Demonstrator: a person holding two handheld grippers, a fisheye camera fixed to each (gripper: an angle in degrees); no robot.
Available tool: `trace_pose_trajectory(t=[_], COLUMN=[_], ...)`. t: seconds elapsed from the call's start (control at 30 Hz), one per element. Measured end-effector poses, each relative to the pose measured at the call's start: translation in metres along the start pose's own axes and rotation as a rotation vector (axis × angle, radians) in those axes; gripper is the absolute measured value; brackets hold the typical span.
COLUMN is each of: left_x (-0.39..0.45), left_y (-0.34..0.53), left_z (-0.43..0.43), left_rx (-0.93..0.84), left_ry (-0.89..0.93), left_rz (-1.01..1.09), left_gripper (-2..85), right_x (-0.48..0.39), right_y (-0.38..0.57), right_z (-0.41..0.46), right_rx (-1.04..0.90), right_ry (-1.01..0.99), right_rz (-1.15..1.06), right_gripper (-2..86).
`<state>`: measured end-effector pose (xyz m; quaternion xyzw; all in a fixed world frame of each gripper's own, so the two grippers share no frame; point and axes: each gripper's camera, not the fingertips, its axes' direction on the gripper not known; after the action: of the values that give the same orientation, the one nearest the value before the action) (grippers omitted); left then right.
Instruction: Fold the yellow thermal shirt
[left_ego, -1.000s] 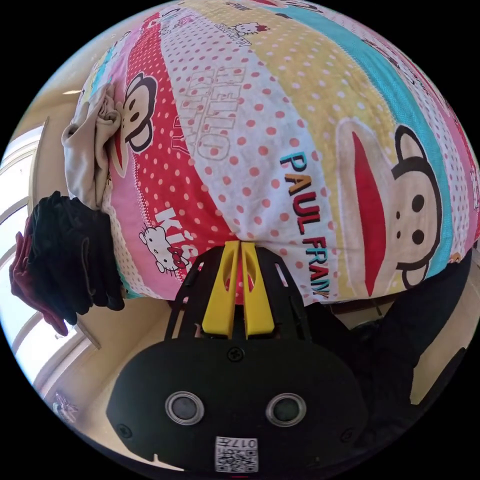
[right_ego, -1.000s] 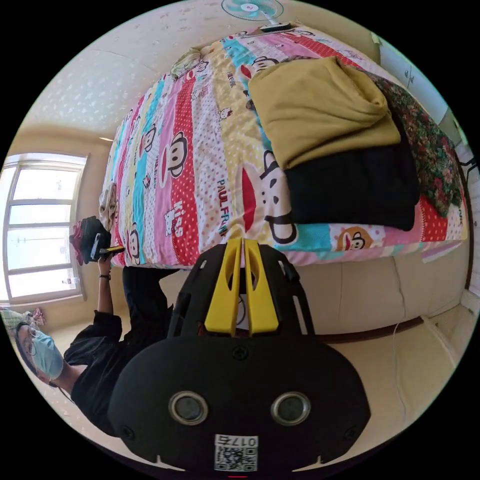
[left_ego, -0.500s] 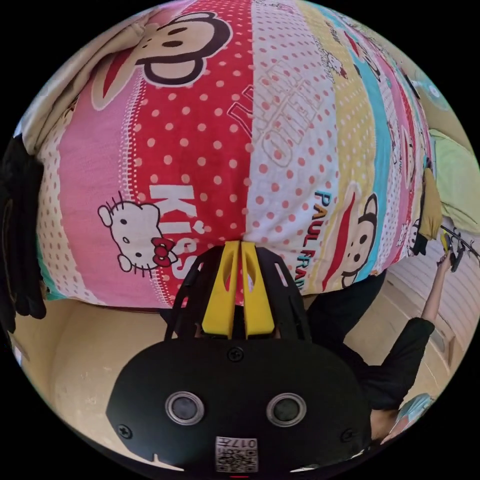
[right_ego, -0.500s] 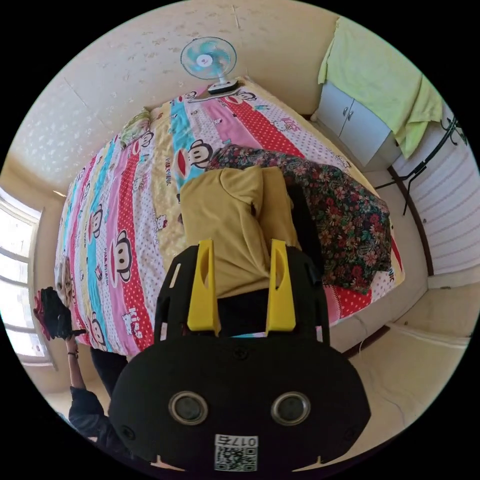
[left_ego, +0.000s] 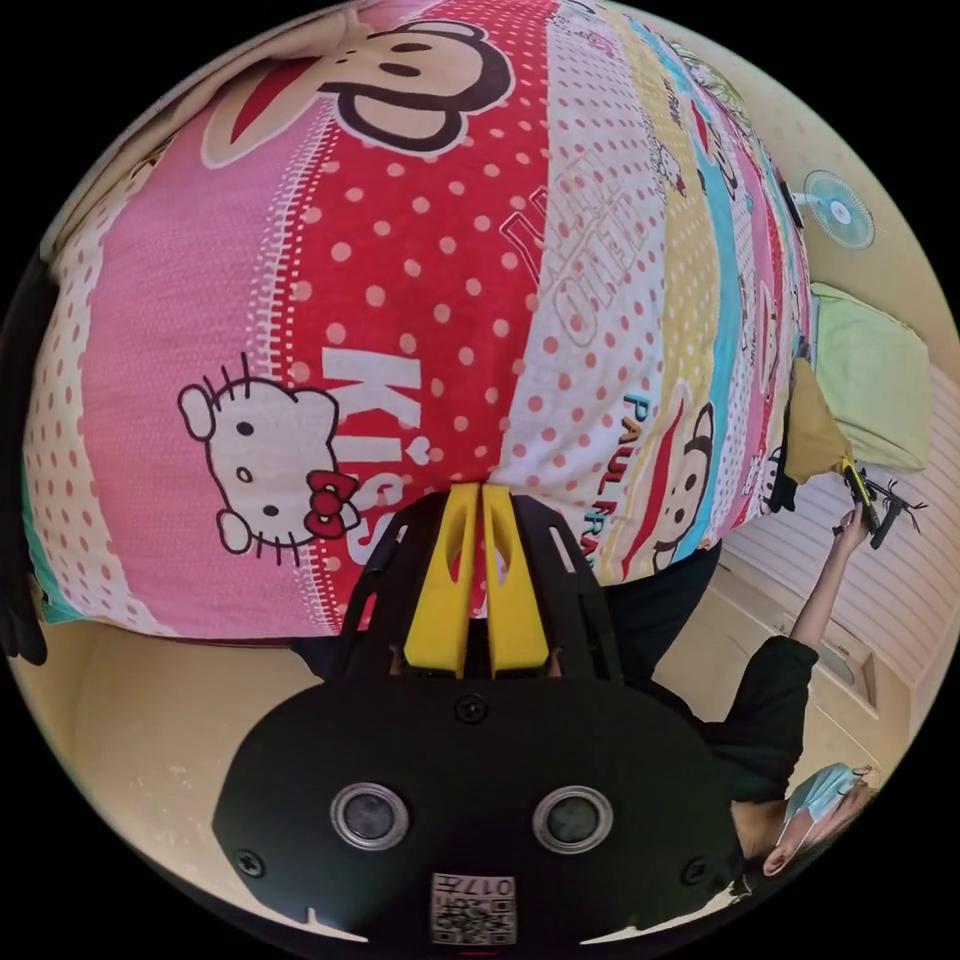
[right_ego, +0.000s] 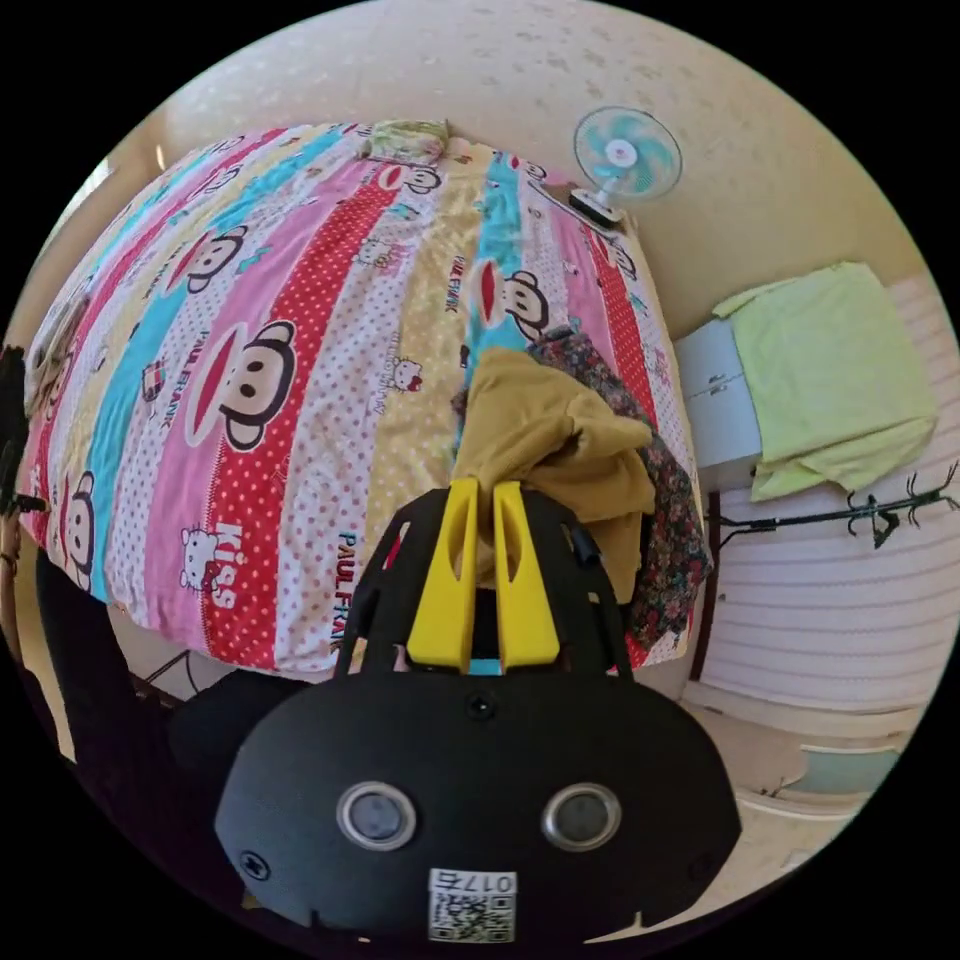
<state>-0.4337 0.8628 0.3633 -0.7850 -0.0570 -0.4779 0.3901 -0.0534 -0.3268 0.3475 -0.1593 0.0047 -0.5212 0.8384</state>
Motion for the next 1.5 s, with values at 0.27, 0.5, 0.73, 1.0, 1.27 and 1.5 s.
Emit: trace_pose_trajectory(t=[0.27,0.5,0.73,1.0,1.27,1.5], left_x=[-0.03,-0.041,-0.07,-0.083,0.028,0.169], left_y=[0.022,0.037,0.045,0.094,0.148,0.076], left_z=[0.004,0.011,0.018,0.017,0.012,0.135], left_rx=[0.072,0.117,0.132,0.271,0.305,-0.003], left_ry=[0.05,-0.002,0.078,0.146,0.276,0.009], left_rz=[0.083,0.108,0.106,0.169,0.533,0.716], left_gripper=[-1.0,-1.0,-0.9,-0.8,8.3,13.0], right_x=[-0.247,-0.332,-0.359,-0.379,-0.368,-0.333], right_y=[0.004,0.026,0.022,0.036,0.048,0.045], right_z=[-0.176,-0.166,-0.059,0.019,-0.054,-0.066], right_rx=[0.307,0.263,0.055,-0.156,-0.018,-0.065], right_ry=[-0.175,-0.408,0.3,0.282,0.171,0.101], right_rz=[-0.483,-0.516,-0.205,-0.093,-0.071,0.023], right_gripper=[2.1,1.3,0.7,0.4,0.3,0.4])
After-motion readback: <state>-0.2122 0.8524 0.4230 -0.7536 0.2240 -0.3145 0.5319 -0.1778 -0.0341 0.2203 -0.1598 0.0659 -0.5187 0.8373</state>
